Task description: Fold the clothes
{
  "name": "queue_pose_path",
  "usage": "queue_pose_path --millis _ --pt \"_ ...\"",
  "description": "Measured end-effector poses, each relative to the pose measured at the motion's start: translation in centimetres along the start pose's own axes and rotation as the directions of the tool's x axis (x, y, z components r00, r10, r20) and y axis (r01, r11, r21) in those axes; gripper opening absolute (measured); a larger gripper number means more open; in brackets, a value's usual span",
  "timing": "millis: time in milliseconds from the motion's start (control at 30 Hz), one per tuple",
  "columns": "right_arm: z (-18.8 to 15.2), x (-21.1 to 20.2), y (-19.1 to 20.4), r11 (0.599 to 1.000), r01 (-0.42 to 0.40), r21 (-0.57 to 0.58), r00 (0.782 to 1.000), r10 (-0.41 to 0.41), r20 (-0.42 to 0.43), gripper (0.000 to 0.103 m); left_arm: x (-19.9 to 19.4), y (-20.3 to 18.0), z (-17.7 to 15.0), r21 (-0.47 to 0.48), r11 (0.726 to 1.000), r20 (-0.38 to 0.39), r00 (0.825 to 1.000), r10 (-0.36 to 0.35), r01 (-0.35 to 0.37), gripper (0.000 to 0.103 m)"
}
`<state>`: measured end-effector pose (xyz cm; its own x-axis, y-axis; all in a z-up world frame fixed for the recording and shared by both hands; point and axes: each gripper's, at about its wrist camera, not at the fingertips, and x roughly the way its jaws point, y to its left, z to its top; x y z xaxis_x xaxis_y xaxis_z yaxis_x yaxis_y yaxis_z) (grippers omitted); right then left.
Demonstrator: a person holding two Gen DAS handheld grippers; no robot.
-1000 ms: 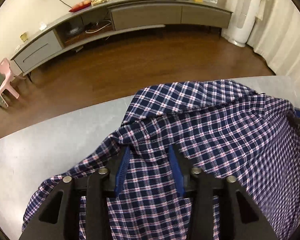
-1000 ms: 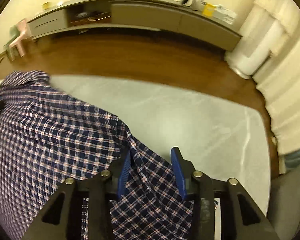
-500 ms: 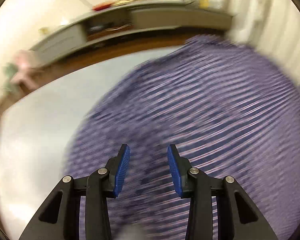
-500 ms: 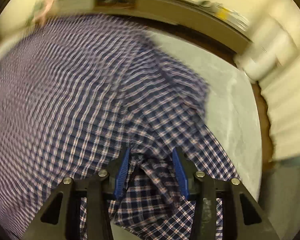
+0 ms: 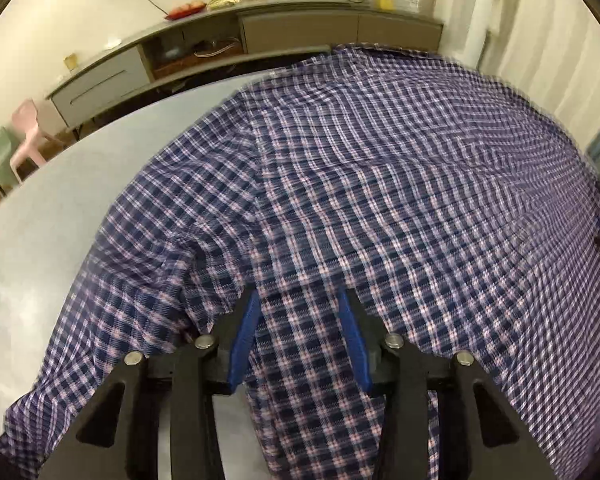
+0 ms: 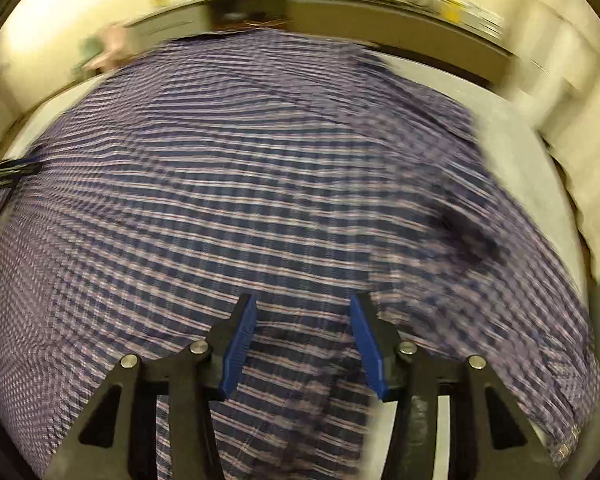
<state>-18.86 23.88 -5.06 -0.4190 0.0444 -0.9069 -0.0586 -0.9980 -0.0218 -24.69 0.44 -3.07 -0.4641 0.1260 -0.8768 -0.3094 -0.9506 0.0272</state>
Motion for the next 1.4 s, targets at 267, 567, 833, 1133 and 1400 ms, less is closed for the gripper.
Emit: queue_pose_path --millis 267,567,833,1133,1400 --pt "-3.5 -2.5 3.3 0.996 -0.081 -0.025 0.996 0.082 0.040 0.049 -7.8 0.2 2.8 -0.011 0.998 0.010 0.998 -0.055 0.055 0.034" --pt "-7.3 2.4 0.7 0.990 0.137 0.026 0.991 -0.137 -0.008 0.052 -10.7 0.2 0.8 0.009 0.996 -0.039 0.995 0.094 -0.094 0.039" --pt "-10.9 5.5 4.7 0.996 -0.013 -0.087 1.000 0.014 0.010 0.052 -16.1 -6.5 -8.7 0.119 0.974 -0.054 0.980 -0.189 0.194 0.039" --pt "-16.1 8.5 4.3 0.997 0.077 -0.029 0.997 -0.076 0.030 0.056 -19.2 -5.0 -13.8 0.031 0.989 0.048 0.989 -0.143 0.142 0.036" --pt "-16.9 12.7 3.0 0.999 -0.045 -0.006 0.999 0.044 -0.015 0.058 -19.6 -11.5 -20.0 0.219 0.970 -0.021 0.994 -0.105 0.107 0.052"
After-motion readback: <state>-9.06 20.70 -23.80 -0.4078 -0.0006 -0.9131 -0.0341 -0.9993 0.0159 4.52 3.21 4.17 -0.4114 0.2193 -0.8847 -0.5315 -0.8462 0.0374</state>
